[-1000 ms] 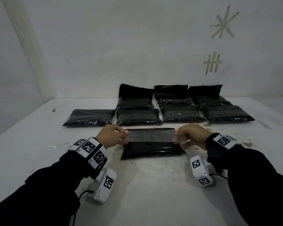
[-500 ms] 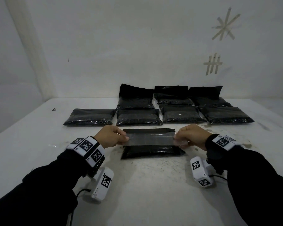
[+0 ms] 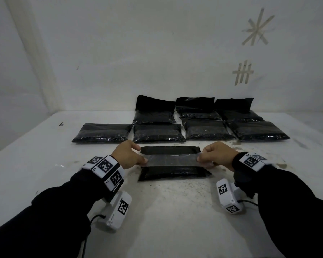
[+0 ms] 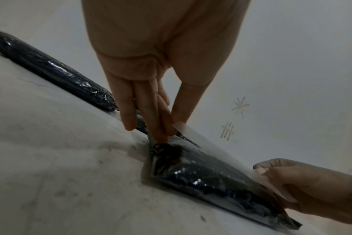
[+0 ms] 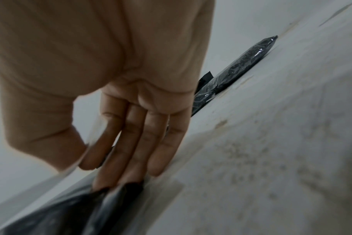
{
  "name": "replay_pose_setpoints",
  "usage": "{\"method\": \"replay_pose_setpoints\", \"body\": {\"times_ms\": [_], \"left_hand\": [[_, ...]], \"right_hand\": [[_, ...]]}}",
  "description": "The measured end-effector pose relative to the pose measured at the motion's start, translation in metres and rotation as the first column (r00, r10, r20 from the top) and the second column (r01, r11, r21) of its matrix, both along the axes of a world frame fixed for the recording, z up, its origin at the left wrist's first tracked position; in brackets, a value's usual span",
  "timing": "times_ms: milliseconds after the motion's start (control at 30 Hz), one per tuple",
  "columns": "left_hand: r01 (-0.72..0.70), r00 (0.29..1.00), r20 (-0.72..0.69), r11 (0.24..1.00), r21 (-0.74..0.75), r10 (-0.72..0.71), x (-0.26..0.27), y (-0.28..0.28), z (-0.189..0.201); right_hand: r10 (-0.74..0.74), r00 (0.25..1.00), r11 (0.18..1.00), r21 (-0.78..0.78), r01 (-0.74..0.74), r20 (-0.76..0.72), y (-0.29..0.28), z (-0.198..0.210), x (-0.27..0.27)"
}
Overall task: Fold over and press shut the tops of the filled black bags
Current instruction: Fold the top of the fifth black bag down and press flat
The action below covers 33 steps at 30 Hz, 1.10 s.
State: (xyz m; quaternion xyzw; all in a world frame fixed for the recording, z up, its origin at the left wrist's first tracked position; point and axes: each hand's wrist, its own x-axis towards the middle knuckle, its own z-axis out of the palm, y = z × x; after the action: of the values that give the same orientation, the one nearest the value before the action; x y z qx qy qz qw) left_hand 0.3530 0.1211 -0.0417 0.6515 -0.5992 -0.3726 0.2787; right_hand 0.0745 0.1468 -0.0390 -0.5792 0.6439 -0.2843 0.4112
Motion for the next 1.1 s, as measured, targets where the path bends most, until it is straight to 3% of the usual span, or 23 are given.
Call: {"method": "replay_pose_setpoints", "body": {"times_ms": [133,467,800,1100], "left_hand": [[0.015,0.994,0.111,1.000,-0.017,-0.013,-0.002,0.000,-0.002],[-0.002,0.984,0.176,0.999,-0.050,0.010,-0.007,-0.001,-0.006],[-0.006,0.983,0.183,0.999,0.040,-0.001,-0.007,-0.002,-0.007],[0.043,0.974,0.221,0.999,0.017,-0.046,-0.007,0.001,-0.009]], "right_hand": [[-0.013,0.998,1.000,-0.023,0.011,-0.067,-0.001,0.000,0.004],[-0.041,0.973,0.998,-0.048,0.031,-0.226,-0.005,-0.001,0.009],[-0.039,0.941,0.997,-0.069,0.017,-0.336,-0.003,0.004,0.016],[-0.046,0.957,0.997,-0.066,0.028,-0.286,-0.001,0.005,0.013]]}}
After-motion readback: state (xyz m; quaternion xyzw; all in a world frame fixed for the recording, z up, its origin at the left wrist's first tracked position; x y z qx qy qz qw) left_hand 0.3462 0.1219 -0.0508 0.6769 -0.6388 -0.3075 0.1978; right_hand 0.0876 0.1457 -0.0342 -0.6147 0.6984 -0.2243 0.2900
